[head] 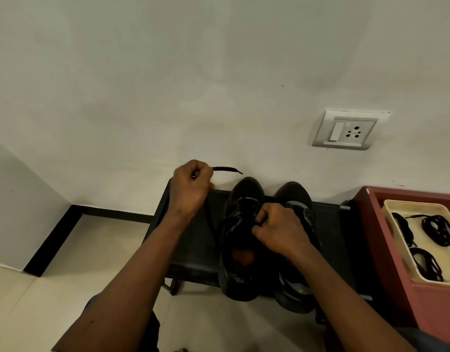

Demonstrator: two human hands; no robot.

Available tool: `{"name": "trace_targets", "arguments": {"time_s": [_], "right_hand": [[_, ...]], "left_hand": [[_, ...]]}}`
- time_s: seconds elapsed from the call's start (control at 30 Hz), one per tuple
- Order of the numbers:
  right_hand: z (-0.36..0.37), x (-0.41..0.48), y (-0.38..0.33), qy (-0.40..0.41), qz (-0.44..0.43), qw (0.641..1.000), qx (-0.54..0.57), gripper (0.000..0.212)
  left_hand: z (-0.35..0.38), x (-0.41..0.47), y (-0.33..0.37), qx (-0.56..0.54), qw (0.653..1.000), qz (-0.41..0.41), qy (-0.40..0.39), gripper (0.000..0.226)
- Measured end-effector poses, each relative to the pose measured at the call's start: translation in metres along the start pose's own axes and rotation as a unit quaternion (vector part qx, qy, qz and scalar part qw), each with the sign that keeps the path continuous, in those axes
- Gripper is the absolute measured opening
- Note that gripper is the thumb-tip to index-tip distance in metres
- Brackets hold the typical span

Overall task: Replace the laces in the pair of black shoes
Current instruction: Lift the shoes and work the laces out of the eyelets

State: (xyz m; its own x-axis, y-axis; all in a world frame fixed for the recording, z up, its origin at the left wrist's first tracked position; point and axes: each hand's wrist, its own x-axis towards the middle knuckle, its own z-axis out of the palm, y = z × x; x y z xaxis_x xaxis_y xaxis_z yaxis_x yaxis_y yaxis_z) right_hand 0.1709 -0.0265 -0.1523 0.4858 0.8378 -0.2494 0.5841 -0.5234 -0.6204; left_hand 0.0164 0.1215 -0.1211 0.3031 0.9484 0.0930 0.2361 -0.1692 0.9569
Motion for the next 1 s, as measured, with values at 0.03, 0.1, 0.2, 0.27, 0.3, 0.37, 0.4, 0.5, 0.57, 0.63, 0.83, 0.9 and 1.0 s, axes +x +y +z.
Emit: {"name": "trace_targets", "arguments": {"time_s": [0.03, 0.1, 0.2, 0.27, 0.3, 0.37, 0.4, 0.5, 0.57, 0.63, 0.83, 0.9, 1.0], "right_hand": [[0.001, 0.0, 0.0, 0.003, 0.0, 1.0, 0.004, 0.017], [0.001, -0.001, -0.001, 0.008, -0.002, 1.0, 0.01, 0.018], [0.004, -0.006, -0.001, 0.028, -0.014, 0.999, 0.007, 0.019], [0.008, -0.01, -0.002, 0.059, -0.039, 0.997, -0.018, 0.02], [0.01, -0.01, -0.002, 0.075, -0.057, 0.995, -0.04, 0.021], [0.013, -0.01, -0.004, 0.093, -0.087, 0.989, -0.081, 0.025], [0.014, -0.009, -0.005, 0.097, -0.093, 0.987, -0.094, 0.027], [0.016, -0.01, -0.007, 0.094, -0.09, 0.985, -0.116, 0.035], [0.017, -0.01, -0.008, 0.089, -0.089, 0.986, -0.112, 0.039], [0.017, -0.01, -0.007, 0.088, -0.091, 0.986, -0.107, 0.041], [0.007, -0.01, 0.001, 0.071, -0.063, 0.992, -0.083, 0.037], [0.007, -0.012, 0.002, 0.064, -0.056, 0.992, -0.091, 0.041], [0.014, -0.015, -0.005, 0.106, -0.092, 0.976, -0.165, 0.039]], "left_hand": [[-0.006, 0.003, -0.002, 0.041, 0.999, 0.004, 0.004, 0.019], [-0.014, 0.004, -0.007, 0.149, 0.989, 0.007, -0.018, 0.02], [-0.014, -0.002, -0.013, 0.321, 0.941, -0.013, -0.106, 0.019], [-0.011, -0.005, -0.015, 0.417, 0.887, -0.029, -0.196, 0.011], [-0.009, -0.007, -0.014, 0.444, 0.863, -0.028, -0.239, 0.016], [-0.007, -0.008, -0.014, 0.411, 0.855, -0.029, -0.316, 0.045], [-0.004, -0.01, -0.012, 0.36, 0.865, -0.038, -0.347, 0.055], [0.01, -0.022, -0.013, 0.301, 0.88, -0.019, -0.366, 0.07], [0.02, -0.029, -0.017, 0.348, 0.875, 0.014, -0.336, 0.069], [0.025, -0.034, -0.019, 0.356, 0.882, 0.02, -0.308, 0.066], [0.022, -0.033, -0.019, 0.325, 0.898, 0.018, -0.297, 0.067], [0.023, -0.033, -0.019, 0.32, 0.899, 0.022, -0.297, 0.064], [0.027, -0.034, -0.019, 0.319, 0.901, 0.025, -0.293, 0.051]]}}
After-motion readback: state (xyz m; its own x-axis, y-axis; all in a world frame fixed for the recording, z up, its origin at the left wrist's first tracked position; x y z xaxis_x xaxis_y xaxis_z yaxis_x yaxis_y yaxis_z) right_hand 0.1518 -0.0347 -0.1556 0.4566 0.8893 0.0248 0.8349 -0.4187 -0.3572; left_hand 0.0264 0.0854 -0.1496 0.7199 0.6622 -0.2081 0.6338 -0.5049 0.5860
